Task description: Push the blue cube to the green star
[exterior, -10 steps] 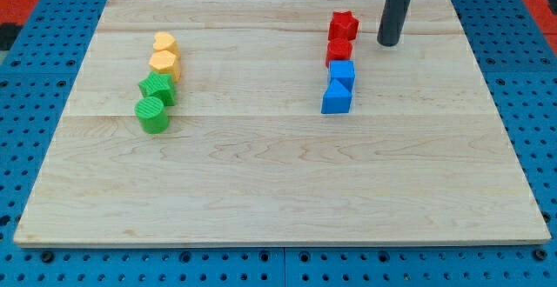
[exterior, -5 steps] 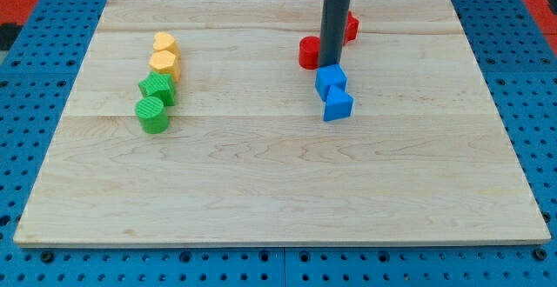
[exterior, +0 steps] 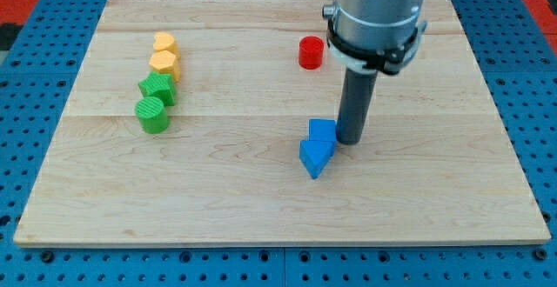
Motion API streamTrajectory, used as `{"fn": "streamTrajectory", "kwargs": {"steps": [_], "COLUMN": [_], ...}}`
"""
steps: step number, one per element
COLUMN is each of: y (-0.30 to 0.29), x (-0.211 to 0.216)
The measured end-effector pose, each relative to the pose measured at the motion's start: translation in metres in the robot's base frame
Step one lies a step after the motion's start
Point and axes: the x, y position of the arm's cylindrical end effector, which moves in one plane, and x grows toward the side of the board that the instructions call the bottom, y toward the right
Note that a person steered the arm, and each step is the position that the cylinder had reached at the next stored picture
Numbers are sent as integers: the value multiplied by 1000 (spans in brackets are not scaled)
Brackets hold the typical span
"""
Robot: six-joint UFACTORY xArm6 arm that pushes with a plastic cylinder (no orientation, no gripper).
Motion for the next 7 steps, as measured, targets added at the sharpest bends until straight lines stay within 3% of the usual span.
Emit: {"fn": "streamTrajectory", "kwargs": {"steps": [1, 2, 7], "y": [-4, -34, 7], "x": [37, 33, -29]}}
